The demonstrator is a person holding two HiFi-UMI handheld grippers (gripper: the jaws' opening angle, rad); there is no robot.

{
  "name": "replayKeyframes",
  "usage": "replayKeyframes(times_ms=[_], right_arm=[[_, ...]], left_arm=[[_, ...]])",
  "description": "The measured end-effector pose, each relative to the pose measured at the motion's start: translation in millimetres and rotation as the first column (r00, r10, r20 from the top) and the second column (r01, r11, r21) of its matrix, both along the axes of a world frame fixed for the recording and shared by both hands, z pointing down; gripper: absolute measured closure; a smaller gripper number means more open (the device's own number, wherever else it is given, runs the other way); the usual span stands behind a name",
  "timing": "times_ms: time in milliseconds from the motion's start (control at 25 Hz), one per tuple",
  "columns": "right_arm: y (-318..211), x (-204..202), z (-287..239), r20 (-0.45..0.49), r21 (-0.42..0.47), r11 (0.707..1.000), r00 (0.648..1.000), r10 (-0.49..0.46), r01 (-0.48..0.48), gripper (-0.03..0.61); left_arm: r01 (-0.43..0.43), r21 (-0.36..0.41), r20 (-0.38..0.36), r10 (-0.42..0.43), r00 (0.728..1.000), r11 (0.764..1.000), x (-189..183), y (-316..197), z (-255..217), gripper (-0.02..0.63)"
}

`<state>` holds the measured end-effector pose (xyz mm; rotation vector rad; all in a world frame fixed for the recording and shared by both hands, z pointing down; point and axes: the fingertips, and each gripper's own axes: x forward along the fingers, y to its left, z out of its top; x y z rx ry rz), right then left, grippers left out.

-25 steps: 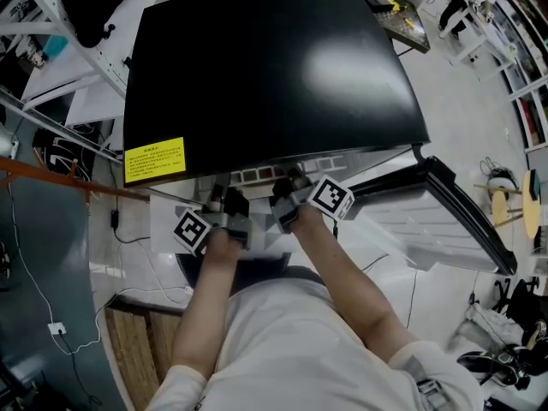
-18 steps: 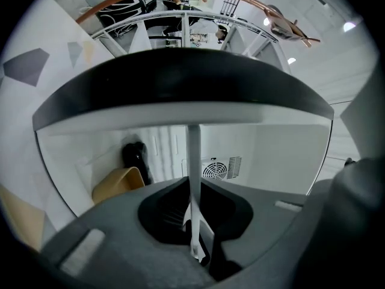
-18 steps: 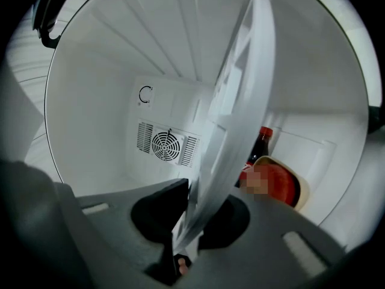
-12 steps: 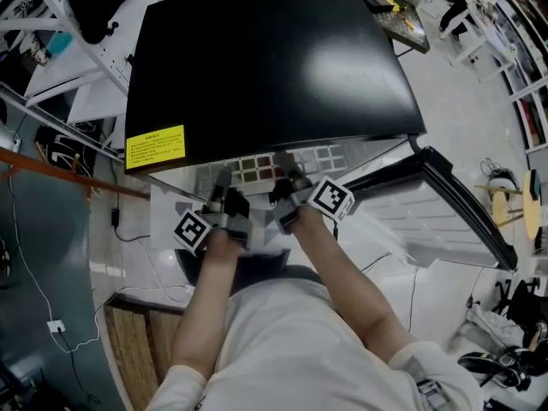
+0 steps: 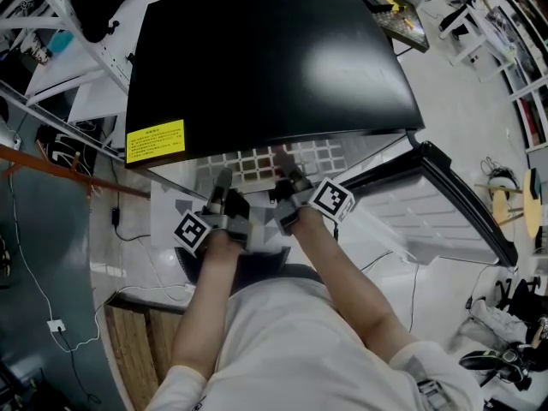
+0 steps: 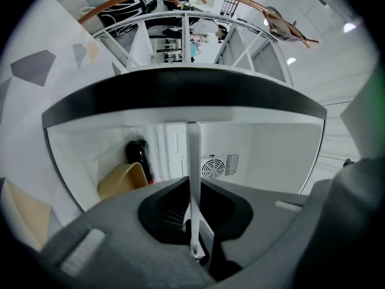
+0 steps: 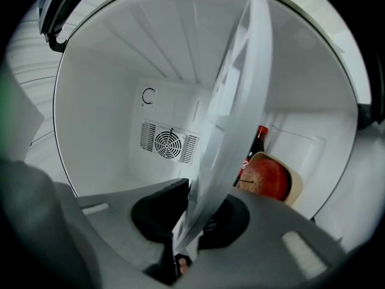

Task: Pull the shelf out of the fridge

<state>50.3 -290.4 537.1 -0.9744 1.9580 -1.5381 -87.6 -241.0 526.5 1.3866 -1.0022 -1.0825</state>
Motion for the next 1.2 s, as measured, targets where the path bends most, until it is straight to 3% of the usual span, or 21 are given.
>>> replayKeyframes(times_ms=[1200], right_arm=[[46, 9, -1, 0.001, 0.023, 1.0, 1.0, -0.012, 0.012, 0.534]], left_arm=[[-0.014, 0.004, 0.01, 0.014, 1.0, 1.0, 9, 47, 4, 0.58]])
